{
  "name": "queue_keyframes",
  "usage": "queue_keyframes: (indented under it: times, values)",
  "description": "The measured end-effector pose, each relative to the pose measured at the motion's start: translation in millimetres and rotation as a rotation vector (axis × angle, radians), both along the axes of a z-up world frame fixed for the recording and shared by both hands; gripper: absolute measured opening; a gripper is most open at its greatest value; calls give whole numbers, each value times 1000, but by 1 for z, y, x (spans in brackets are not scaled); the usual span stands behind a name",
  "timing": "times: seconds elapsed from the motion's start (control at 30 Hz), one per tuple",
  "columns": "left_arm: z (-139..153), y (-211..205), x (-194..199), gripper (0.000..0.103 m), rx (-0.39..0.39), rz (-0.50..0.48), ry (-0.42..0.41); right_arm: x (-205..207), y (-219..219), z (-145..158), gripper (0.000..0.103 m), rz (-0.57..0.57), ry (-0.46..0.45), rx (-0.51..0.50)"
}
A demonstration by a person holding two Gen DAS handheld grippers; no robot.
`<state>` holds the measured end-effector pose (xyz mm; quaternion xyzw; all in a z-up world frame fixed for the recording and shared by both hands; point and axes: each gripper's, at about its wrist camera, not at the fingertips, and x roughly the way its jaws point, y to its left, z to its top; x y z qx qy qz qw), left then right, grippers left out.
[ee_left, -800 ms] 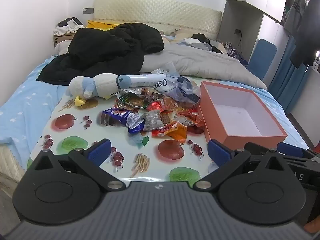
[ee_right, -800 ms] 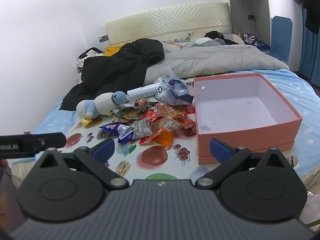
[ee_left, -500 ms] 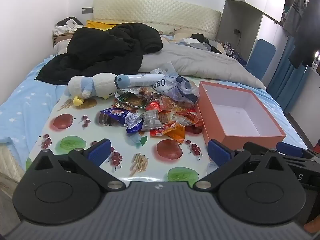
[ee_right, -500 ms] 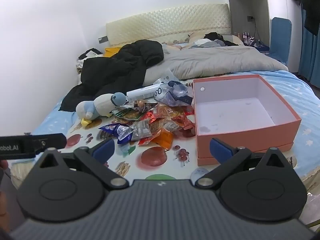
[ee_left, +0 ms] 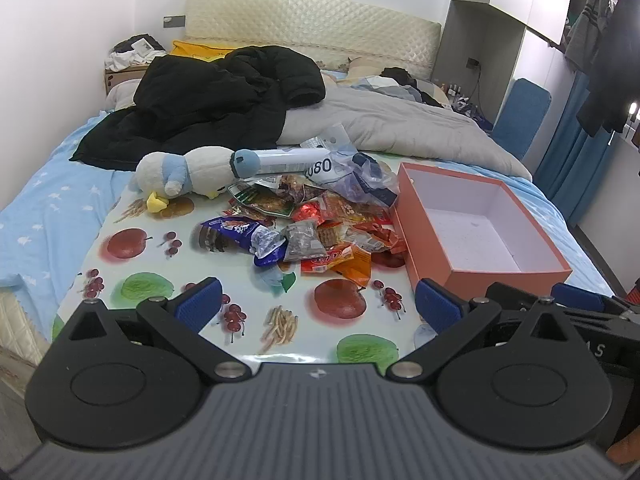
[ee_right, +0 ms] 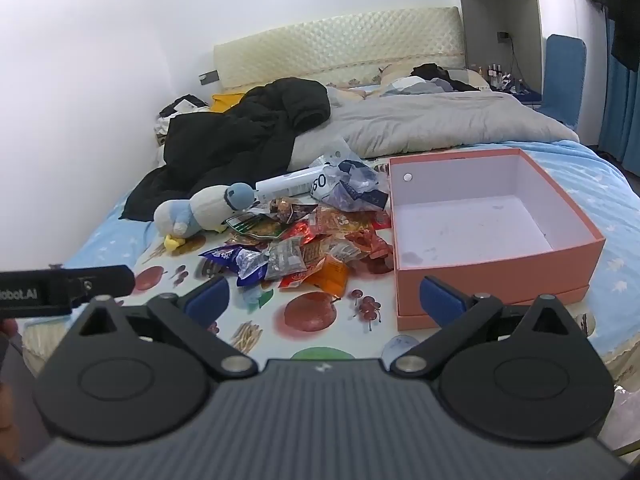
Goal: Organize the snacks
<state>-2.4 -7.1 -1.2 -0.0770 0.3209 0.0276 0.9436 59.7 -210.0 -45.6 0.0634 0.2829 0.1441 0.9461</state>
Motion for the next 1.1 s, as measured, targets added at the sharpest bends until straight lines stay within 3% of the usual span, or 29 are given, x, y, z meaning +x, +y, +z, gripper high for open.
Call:
queue_keyframes:
  times: [1.1]
  values:
    - [5, 13, -1, 103, 5, -3, -6, 1, 0, 1, 103, 9, 4, 1]
